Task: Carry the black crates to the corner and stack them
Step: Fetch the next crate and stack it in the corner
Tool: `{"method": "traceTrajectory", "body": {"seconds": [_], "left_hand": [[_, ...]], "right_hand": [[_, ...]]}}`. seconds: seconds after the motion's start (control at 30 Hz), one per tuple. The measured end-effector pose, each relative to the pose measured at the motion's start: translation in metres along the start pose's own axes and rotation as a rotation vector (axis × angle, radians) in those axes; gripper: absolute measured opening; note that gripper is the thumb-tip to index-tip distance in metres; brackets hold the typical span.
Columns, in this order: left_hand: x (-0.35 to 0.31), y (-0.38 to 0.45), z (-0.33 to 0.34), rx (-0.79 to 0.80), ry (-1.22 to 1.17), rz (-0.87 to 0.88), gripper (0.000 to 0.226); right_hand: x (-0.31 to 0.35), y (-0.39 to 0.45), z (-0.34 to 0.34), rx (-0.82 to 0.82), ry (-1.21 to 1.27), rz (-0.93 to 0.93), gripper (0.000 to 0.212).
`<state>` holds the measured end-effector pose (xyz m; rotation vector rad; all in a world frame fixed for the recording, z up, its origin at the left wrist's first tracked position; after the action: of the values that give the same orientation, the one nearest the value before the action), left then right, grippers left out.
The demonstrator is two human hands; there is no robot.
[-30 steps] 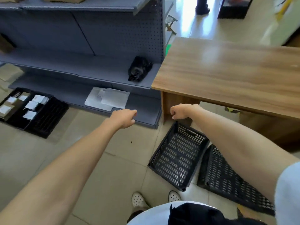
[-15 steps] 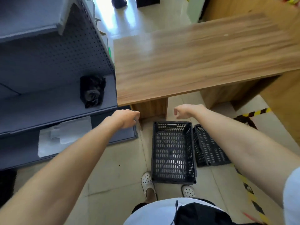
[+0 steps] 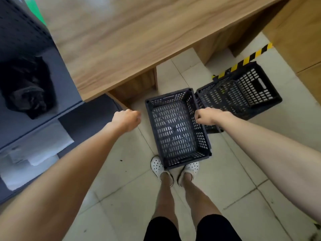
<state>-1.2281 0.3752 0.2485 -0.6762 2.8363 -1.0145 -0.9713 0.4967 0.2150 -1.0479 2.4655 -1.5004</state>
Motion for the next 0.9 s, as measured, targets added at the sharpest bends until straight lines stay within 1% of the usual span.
{"method": "traceTrajectory", "body": {"seconds": [0.07, 0.17, 0.27, 0.37, 0.47, 0.6, 0.67, 0.73, 0.83, 0.9], "left_hand": [[-0.008, 0.027, 0.018, -0.017, -0.004, 0.006, 0.028], [-0.017, 0.067, 0.046, -0.095, -0.040, 0.015, 0.032], [-0.022, 0.112, 0.092, -0.078, -0.063, 0.004, 0.034], [-0.025, 0.148, 0.149, 0.048, -0.073, -0.098, 0.041], [-0.031, 0.165, 0.206, 0.186, -0.079, -0.175, 0.049], [-0.037, 0.179, 0.261, 0.275, -0.141, -0.243, 0.054], [-0.045, 0.187, 0.284, 0.364, -0.212, -0.308, 0.061], [-0.054, 0.194, 0.304, 0.448, -0.291, -0.373, 0.072], [-0.068, 0.199, 0.335, 0.577, -0.511, -0.445, 0.085], [-0.074, 0.201, 0.352, 0.629, -0.656, -0.497, 0.090]], "right_hand": [[-0.027, 0.019, 0.008, -0.026, 0.032, 0.046, 0.034], [-0.067, 0.057, 0.028, -0.054, 0.083, 0.120, 0.029], [-0.101, 0.098, 0.060, -0.083, 0.147, 0.173, 0.029], [-0.127, 0.136, 0.095, -0.073, 0.164, 0.240, 0.033], [-0.147, 0.168, 0.129, -0.078, 0.244, 0.283, 0.039], [-0.175, 0.198, 0.161, -0.098, 0.343, 0.349, 0.059], [-0.185, 0.210, 0.169, -0.113, 0.351, 0.364, 0.065], [-0.193, 0.221, 0.176, -0.121, 0.361, 0.371, 0.065], [-0.200, 0.235, 0.188, -0.100, 0.420, 0.381, 0.067], [-0.202, 0.244, 0.194, -0.092, 0.469, 0.383, 0.069]]}}
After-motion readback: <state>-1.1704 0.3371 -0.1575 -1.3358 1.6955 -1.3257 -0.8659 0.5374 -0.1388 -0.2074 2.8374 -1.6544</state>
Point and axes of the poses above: each hand's wrist, its own y-axis towards the middle knuckle, its own z-axis out of the palm, x = y × z, the point moved 8 cm from there along y, towards the middle knuckle, and after that the axes turned 13 degrees about -z, right-handed, at the moved point
